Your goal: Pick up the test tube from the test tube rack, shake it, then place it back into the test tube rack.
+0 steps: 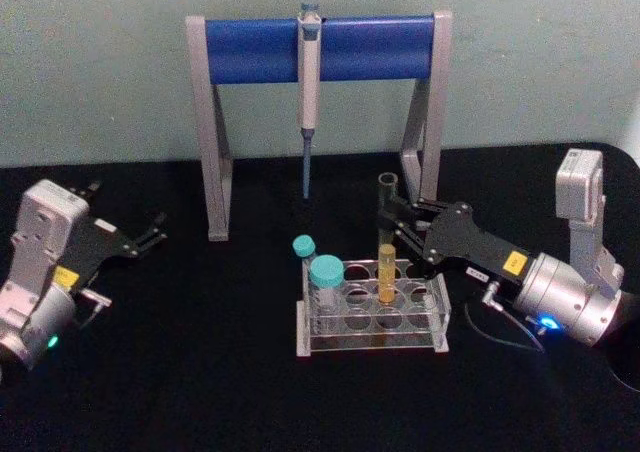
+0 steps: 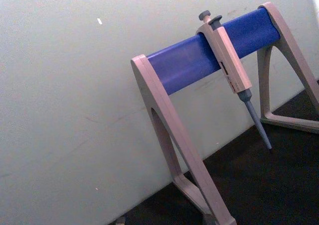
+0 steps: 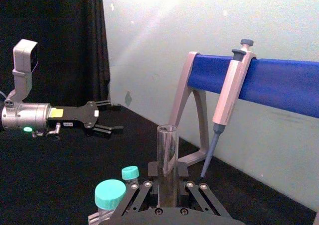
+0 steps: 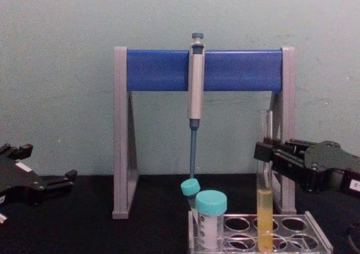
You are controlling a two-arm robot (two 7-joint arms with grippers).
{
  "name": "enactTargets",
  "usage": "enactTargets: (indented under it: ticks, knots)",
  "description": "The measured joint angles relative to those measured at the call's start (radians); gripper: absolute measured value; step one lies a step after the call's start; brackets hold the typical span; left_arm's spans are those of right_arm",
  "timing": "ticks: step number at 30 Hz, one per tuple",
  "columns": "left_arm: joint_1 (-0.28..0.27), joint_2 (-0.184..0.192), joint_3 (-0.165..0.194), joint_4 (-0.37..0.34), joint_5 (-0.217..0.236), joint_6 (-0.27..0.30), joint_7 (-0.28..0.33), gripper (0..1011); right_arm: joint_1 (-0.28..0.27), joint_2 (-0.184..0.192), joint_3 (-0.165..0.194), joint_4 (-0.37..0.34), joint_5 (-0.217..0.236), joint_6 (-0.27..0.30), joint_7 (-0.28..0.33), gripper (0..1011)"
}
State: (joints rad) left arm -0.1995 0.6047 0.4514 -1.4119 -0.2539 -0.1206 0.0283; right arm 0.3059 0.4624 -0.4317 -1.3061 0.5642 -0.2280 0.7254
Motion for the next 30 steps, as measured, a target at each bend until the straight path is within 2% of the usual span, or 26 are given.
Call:
enactTargets:
  ticks: [30]
  knots:
    - [0.000, 0.000, 0.000, 0.000, 0.000, 0.000, 0.000, 1001, 0.002, -0.004, -0.012, 0.009, -0.038, 0.004, -0.014, 214]
